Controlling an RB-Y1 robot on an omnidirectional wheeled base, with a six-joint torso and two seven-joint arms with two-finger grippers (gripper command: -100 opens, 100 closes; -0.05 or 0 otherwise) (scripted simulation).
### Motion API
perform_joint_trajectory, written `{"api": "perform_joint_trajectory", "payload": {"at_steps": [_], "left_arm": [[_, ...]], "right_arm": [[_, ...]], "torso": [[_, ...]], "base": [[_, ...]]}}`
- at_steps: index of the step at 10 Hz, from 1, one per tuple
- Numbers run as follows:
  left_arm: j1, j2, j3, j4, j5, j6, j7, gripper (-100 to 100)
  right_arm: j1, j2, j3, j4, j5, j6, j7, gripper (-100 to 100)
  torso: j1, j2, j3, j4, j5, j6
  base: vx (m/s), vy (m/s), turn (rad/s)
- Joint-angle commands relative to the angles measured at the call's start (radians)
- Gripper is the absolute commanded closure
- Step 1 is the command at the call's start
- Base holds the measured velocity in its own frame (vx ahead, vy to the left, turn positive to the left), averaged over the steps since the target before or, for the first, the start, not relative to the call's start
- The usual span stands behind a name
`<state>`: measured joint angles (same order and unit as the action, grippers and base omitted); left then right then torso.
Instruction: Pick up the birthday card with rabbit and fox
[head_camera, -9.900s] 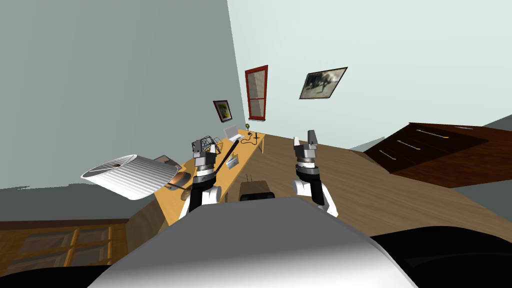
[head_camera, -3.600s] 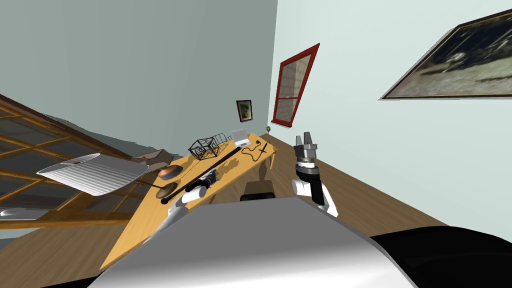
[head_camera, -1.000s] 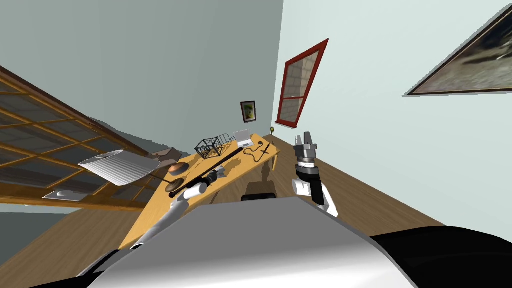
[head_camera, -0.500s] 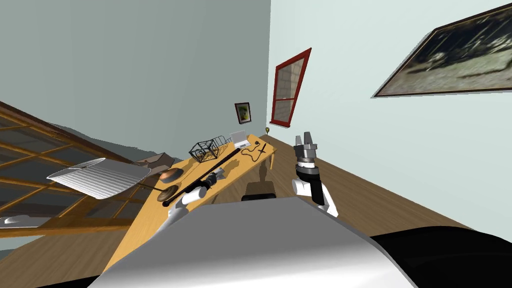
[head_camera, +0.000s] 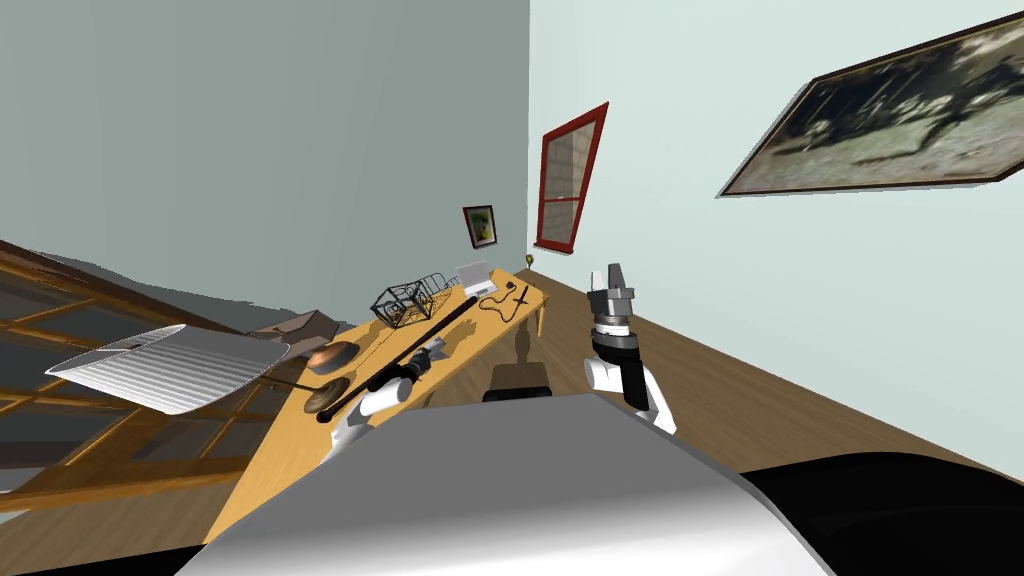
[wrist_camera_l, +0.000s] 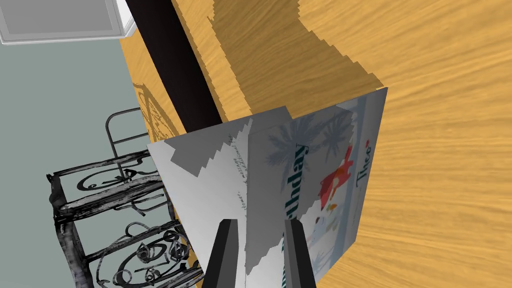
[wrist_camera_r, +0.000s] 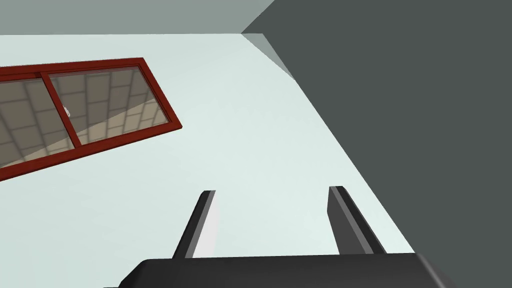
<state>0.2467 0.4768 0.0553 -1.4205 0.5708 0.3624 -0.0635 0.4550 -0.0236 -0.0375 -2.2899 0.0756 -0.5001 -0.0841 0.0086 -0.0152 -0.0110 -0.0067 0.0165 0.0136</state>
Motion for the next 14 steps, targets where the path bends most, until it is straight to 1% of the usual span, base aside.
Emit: {"api": "perform_joint_trajectory", "payload": {"at_steps": [1,2,3,4,5,6,7,8,9,10,11,12,13,14], "left_arm": [[0.05,-0.05,0.05,-0.05,-0.05,0.031,0.05,100],[0.054,-0.052,0.071,-0.061,-0.081,0.031,0.053,100],[0.054,-0.052,0.071,-0.061,-0.107,0.031,0.053,100],[0.1,-0.099,0.115,-0.106,-0.138,0.064,0.1,100],[0.106,-0.103,0.138,-0.123,-0.162,0.064,0.104,100],[0.106,-0.103,0.138,-0.123,-0.194,0.064,0.104,100],[0.151,-0.151,0.183,-0.169,-0.225,0.096,0.152,100],[0.159,-0.155,0.206,-0.185,-0.257,0.096,0.155,100],[0.159,-0.155,0.206,-0.185,-0.29,0.096,0.155,100],[0.207,-0.206,0.249,-0.233,-0.323,0.129,0.202,100],[0.211,-0.206,0.273,-0.247,-0.357,0.129,0.206,100],[0.211,-0.206,0.273,-0.247,-0.386,0.129,0.206,100],[0.205,-0.206,0.266,-0.232,-0.368,0.121,0.203,100],[0.206,-0.205,0.268,-0.232,-0.371,0.121,0.204,0]], "right_arm": [[0.0,0.0,0.0,0.0,0.0,0.0,0.0,0],[0.0,0.0,0.0,0.0,0.0,0.0,0.0,0],[0.0,0.0,0.0,0.0,0.0,0.0,0.0,0],[0.0,0.0,0.0,0.0,0.0,0.0,0.0,0],[0.0,0.0,0.0,0.0,0.0,0.0,0.0,0],[0.0,0.0,0.0,0.0,0.0,0.0,0.0,0],[0.0,0.0,0.0,0.0,0.0,0.0,0.0,0],[0.0,0.0,0.0,0.0,0.0,0.0,0.0,0],[0.0,0.0,0.0,0.0,0.0,0.0,0.0,0],[0.0,0.0,0.0,0.0,0.0,0.0,0.0,0],[0.0,0.0,0.0,0.0,0.0,0.0,0.0,0],[0.0,0.0,0.0,0.0,0.0,0.0,0.0,0],[0.0,0.0,0.0,0.0,0.0,0.0,0.0,0],[0.0,0.0,0.0,0.0,0.0,0.0,0.0,0]], "torso": [[0.0,0.0,0.0,0.0,0.0,0.0],[0.0,0.001,0.001,0.0,0.001,0.003],[0.001,0.001,0.001,0.001,0.0,0.0],[0.0,0.001,0.001,0.001,0.0,-0.001],[0.001,0.002,0.001,0.001,0.001,0.002],[0.001,0.003,0.002,0.002,0.0,0.0],[0.0,0.002,0.002,0.001,-0.001,-0.001],[0.0,0.003,0.002,0.002,0.0,0.001],[0.0,0.004,0.003,0.002,-0.001,-0.001],[-0.001,0.003,0.002,0.002,-0.001,-0.001],[0.0,0.003,0.003,0.002,0.0,0.001],[0.001,0.004,0.003,0.003,-0.001,-0.001],[0.0,0.003,0.003,0.002,-0.001,-0.002],[-0.002,0.002,0.002,0.002,-0.001,-0.001]], "base": [[-0.038,0.046,-0.317],[-0.044,0.048,-0.207],[-0.02,0.024,0.029],[-0.04,0.05,-0.301],[-0.053,0.055,-0.193],[-0.026,0.022,0.008],[-0.046,0.032,-0.308],[-0.062,0.039,-0.195],[-0.026,0.021,0.02],[-0.037,0.037,-0.298],[-0.049,0.049,-0.214],[-0.026,0.027,0.018],[-0.009,0.01,0.023],[0.0,0.0,0.0]]}}
